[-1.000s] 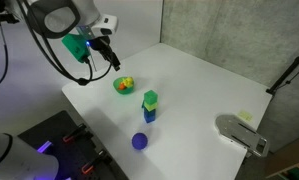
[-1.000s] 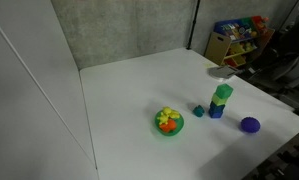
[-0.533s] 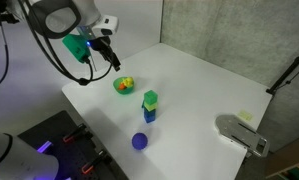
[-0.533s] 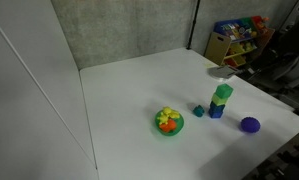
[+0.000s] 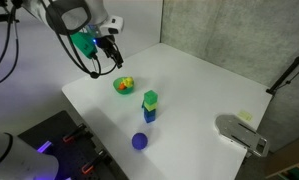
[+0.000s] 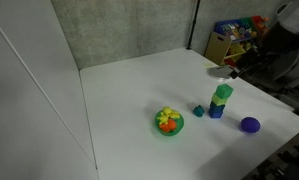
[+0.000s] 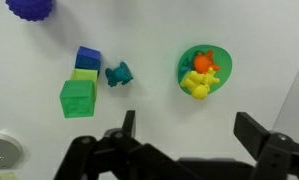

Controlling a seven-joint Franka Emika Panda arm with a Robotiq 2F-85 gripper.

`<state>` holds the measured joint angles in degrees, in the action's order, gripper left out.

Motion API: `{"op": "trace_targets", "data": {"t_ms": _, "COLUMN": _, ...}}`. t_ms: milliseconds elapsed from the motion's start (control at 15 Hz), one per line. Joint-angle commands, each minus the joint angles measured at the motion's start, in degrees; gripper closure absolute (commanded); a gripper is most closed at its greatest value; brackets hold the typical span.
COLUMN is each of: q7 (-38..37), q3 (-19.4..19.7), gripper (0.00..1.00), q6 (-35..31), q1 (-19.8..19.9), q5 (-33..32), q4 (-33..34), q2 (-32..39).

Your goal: Remove the yellow duck from the green bowl and put it on the table

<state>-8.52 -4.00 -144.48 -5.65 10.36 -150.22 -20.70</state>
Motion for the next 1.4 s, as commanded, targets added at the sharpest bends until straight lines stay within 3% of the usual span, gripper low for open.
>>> {"op": "trace_targets", "data": {"t_ms": 0, "q7": 2.4, "q3": 0.9, "gripper": 0.00, "q6": 1.2, "q1": -1.5, "q5": 3.2, "q4": 6.3, "q2": 7.1}}
{"op": "trace_targets", "data": {"t_ms": 400, "q7": 4.5, "q3": 0.0, "gripper": 0.00, "q6": 2.5, "q1": -1.9, "q5": 7.2, "q4": 15.6, "q2": 19.6}}
{"op": "trace_targets", "data": {"t_ms": 1333, "q7": 1.8, "q3": -3.3, "gripper": 0.00, "q6": 6.7, "q1": -2.2, "q5": 4.7, "q4": 37.9, "q2": 48.6}}
